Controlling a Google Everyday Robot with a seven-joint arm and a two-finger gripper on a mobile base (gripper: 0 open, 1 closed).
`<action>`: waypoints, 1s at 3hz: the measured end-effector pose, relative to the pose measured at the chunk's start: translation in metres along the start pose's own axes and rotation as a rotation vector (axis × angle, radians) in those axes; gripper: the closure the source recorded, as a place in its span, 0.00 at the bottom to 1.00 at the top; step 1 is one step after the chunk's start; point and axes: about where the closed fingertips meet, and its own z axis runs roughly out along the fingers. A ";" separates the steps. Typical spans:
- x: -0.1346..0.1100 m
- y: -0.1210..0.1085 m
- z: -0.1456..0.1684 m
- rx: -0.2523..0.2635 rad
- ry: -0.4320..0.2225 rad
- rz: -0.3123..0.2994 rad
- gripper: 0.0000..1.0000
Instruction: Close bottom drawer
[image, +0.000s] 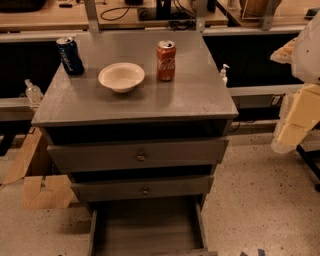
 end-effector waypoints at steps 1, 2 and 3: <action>0.000 0.000 0.000 0.000 0.000 0.000 0.00; -0.003 0.008 0.024 -0.003 -0.030 0.030 0.00; -0.014 0.043 0.072 -0.028 -0.113 0.105 0.00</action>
Offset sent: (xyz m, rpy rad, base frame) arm 0.0054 0.0304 -0.1001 0.1533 0.0100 -0.0747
